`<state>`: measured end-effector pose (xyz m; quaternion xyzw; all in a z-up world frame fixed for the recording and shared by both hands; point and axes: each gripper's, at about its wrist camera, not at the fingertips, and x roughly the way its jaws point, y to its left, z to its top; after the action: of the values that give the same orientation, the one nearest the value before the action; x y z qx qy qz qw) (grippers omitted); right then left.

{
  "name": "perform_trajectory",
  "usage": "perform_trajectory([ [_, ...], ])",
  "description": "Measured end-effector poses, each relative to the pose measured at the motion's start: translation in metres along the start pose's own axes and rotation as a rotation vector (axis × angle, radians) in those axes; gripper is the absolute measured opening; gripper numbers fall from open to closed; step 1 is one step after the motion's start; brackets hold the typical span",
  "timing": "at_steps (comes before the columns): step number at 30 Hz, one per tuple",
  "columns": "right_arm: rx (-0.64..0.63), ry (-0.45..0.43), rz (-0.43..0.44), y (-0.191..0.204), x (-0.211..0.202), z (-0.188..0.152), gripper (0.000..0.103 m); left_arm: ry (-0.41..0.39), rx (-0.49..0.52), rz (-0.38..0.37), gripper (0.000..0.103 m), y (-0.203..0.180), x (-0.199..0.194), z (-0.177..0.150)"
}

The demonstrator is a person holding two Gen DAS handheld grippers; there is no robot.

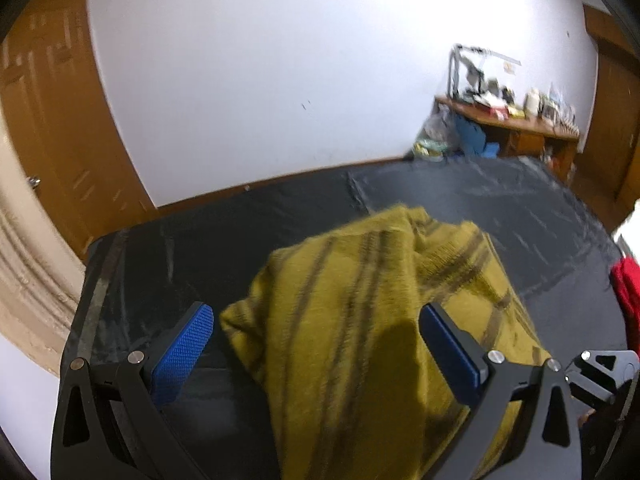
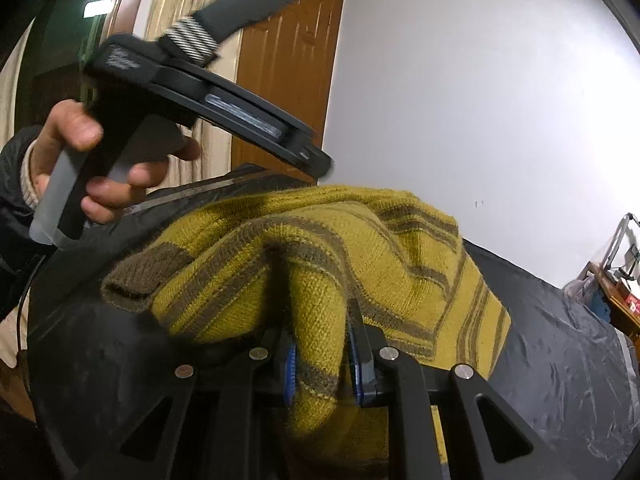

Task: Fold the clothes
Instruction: 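Close the right gripper on the sweater while the left gripper grasps another edge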

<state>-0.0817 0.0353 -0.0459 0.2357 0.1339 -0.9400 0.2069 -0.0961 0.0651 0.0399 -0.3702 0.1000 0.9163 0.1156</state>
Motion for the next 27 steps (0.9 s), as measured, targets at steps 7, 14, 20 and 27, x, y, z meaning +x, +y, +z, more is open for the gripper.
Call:
perform_trajectory([
  [7,-0.001,-0.001,-0.003,0.005,0.017,0.006,0.022,0.113,0.051,-0.006,0.103,-0.012,0.035,0.007],
  [14,-0.001,0.003,0.006,0.009,0.031,0.016,0.022,0.190,-0.093,-0.043,0.101,0.034,0.063,0.001],
  [20,0.064,0.011,0.084,-0.013,0.032,0.023,0.022,0.187,-0.131,-0.018,0.097,0.057,0.070,-0.011],
  [27,0.140,0.021,0.175,-0.040,0.033,0.032,0.024,0.202,-0.155,-0.101,0.075,0.075,0.084,-0.015],
])
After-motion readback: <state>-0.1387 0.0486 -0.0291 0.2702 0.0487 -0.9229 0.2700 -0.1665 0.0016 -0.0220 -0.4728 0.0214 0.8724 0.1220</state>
